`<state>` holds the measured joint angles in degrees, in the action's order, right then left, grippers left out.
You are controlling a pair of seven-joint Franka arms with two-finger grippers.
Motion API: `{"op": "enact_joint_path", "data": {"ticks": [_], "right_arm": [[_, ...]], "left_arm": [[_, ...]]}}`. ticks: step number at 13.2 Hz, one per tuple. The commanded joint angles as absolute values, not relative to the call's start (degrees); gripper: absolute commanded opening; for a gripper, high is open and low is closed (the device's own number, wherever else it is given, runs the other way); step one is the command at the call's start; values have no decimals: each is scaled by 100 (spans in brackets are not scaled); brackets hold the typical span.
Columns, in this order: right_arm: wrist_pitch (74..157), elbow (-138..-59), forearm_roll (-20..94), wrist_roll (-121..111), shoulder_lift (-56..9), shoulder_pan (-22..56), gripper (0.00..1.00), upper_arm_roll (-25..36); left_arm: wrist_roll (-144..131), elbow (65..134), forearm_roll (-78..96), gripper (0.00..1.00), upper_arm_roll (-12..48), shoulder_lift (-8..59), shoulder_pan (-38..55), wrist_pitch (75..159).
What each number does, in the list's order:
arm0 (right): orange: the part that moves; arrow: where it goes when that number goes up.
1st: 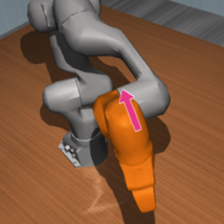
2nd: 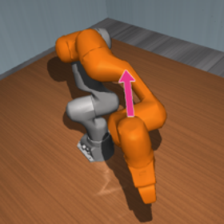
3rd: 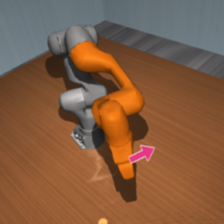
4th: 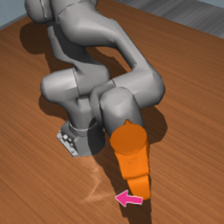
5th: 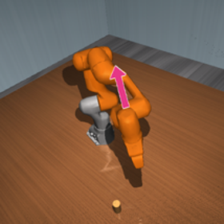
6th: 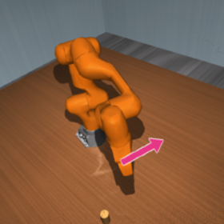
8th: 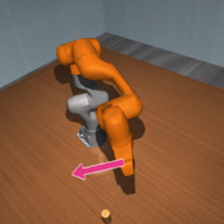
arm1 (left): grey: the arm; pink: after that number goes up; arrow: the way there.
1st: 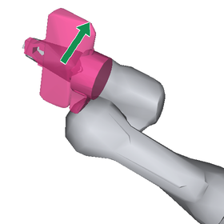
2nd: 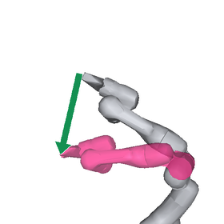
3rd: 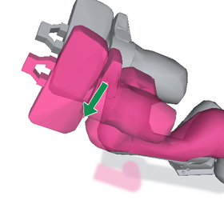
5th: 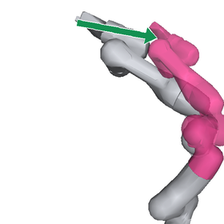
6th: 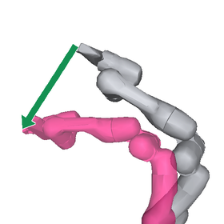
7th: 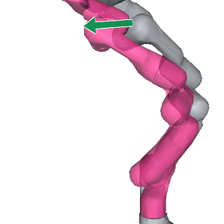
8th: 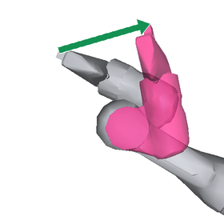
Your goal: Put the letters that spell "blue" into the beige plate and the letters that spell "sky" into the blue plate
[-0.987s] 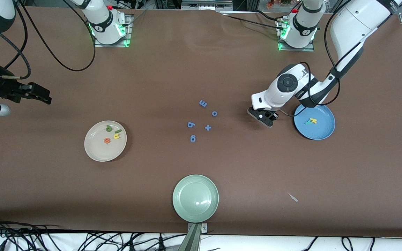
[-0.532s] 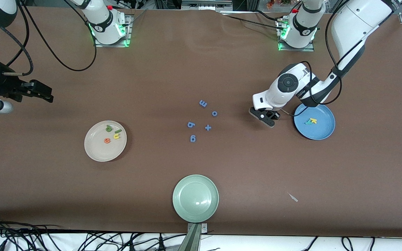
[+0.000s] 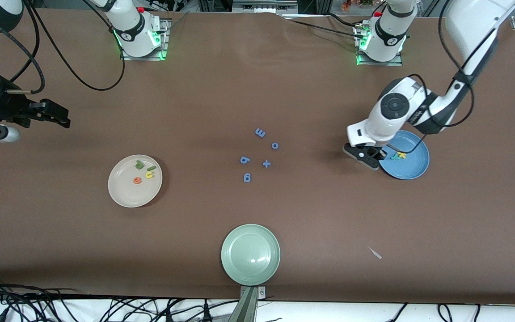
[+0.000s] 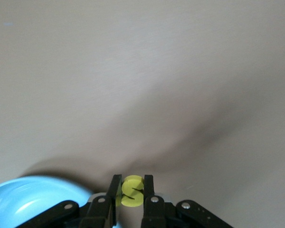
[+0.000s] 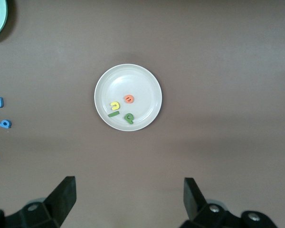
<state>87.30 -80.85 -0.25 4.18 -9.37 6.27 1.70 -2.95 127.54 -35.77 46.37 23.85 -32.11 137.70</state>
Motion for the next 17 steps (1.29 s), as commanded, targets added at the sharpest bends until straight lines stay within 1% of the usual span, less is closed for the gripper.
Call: {"op": "enact_joint_path", "data": {"ticks": [1,3,6,7,8,9,10,11,12,14,16,17], "right_arm": [[8613,-8007,35,334,-905,615,100,167],[8613,-7998,35,334,-905,615,100,158],[8613,-8007,35,334,-905,615,100,158],[8613,-7998,35,334,-905,615,100,158],[8613,-8007,35,334,-905,615,100,158],[8613,-8007,35,334,-905,615,100,150],[8613,-8007,35,334,-905,615,100,149],[8613,-8007,35,343,-905,615,100,149],[8613,-8007,35,343,-905,615,100,149],[8613,-8007,35,343,-905,615,100,141],[8613,-8007,35,343,-905,615,100,141],[8613,-8007,35,343,-905,615,100,141]], "left_arm": [[533,12893,-3533,15,5237,2241,-4294,13632],[1183,12929,-3533,15,5256,2276,-4683,13632],[1511,12955,-3533,16,5256,2461,-4983,13597],[1503,12972,-3533,16,5265,2461,-4983,13423],[1512,12981,-3525,18,5265,2461,-4983,13264],[1520,12981,-3524,44,5265,2470,-4983,13219],[1573,12981,-3524,74,5265,2531,-4975,13193],[1643,12964,-3524,98,5273,2601,-4992,13192],[1652,12946,-3507,100,5273,2602,-5001,13201],[1644,12842,-3018,100,5335,2514,-5010,13192],[1644,12430,-2411,100,5614,2347,-5097,13018],[1644,12106,-2295,100,5703,2347,-5150,12677]]}}
